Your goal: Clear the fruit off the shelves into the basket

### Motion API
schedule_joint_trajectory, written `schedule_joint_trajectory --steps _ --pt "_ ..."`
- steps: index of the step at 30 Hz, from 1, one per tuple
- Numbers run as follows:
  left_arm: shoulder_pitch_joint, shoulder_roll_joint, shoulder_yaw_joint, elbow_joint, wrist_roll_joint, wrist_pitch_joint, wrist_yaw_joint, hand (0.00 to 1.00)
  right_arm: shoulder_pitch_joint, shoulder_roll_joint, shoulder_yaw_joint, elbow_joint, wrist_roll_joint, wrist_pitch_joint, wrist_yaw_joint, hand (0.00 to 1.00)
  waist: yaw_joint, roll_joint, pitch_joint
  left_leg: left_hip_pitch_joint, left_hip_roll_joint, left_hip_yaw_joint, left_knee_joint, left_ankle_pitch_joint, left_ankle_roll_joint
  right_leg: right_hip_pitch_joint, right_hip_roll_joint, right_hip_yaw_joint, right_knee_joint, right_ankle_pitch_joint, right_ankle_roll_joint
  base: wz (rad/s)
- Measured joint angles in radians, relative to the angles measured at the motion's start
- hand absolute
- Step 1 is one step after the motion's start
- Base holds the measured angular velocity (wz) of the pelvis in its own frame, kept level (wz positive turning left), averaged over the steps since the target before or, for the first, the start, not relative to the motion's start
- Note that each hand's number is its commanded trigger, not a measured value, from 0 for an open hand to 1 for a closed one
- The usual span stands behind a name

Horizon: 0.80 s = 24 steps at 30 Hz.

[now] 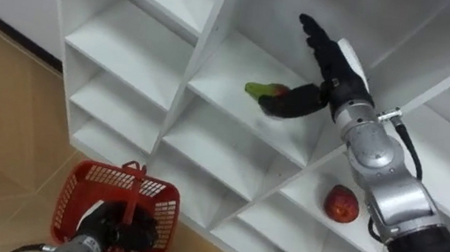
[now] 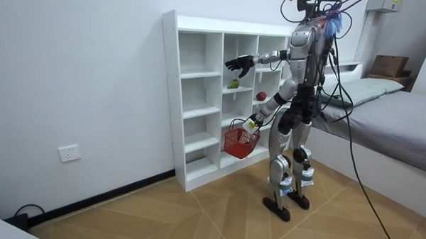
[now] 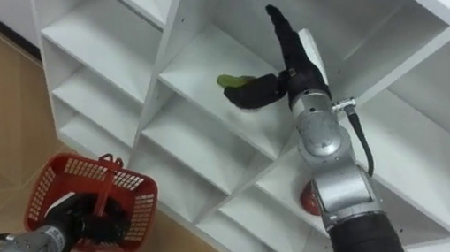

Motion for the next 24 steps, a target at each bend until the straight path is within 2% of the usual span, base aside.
schedule_joint_trajectory --steps 8,15,24 --pt "0.052 0.004 0.004 -0.031 0.031 0.008 -0.023 1.00 -0.045 -0.001 -0.003 0.125 0.067 0.022 -0.025 0.00 0.015 -0.012 0.0021 -0.012 -0.002 -0.007 0.005 -0.001 0.000 -0.001 -0.003 -0.023 -0.001 0.000 0.000 0.02" --pt "0.053 0.004 -0.006 -0.030 0.029 0.012 -0.023 1.00 -0.093 0.005 0.003 0.221 0.147 0.020 -0.037 0.00 0.037 -0.014 0.0040 -0.035 -0.004 -0.023 0.018 0.000 0.000 -0.015 -0.003 -0.036 0.000 0.000 0.000 0.05" --pt "0.050 0.003 -0.047 -0.015 0.027 0.020 -0.024 1.00 -0.098 0.011 0.043 0.331 0.144 0.022 -0.055 0.00 0.080 -0.006 0.0182 -0.100 -0.005 -0.020 0.036 0.001 -0.001 -0.070 -0.006 -0.060 0.000 0.000 0.000 -0.01"
